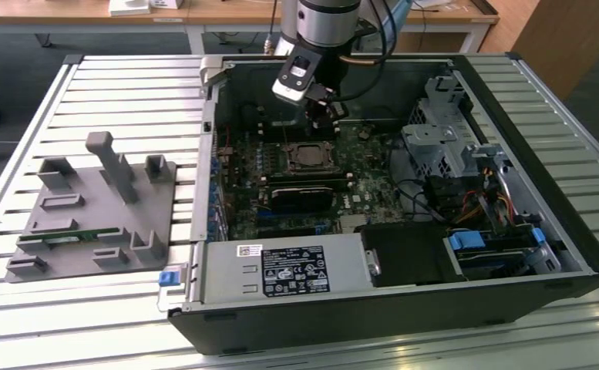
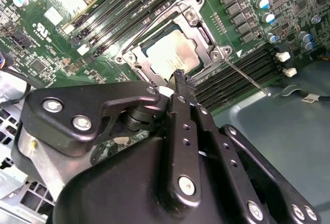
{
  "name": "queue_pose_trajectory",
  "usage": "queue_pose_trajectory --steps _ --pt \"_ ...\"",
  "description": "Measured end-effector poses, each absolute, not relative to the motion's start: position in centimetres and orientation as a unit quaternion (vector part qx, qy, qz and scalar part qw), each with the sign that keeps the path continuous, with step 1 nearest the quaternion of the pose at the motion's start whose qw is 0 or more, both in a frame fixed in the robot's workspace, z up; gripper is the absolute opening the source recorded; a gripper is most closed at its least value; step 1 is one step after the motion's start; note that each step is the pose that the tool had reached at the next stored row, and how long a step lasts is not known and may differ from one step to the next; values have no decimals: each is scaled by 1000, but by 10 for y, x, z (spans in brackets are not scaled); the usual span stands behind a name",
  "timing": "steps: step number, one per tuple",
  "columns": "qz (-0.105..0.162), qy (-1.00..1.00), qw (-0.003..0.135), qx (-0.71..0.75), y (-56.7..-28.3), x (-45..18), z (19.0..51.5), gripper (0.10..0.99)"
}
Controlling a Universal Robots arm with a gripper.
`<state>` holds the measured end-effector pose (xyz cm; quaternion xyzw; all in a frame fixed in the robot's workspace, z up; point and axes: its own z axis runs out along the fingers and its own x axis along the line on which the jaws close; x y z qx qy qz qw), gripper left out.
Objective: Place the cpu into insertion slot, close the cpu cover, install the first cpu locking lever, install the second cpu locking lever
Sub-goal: 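Install the first cpu locking lever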
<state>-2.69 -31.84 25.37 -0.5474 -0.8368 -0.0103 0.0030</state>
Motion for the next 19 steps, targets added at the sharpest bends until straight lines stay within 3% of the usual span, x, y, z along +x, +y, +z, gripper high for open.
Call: queue_pose_trajectory --steps 19 --pt "-10 -860 3 -510 -318 -27 254 106"
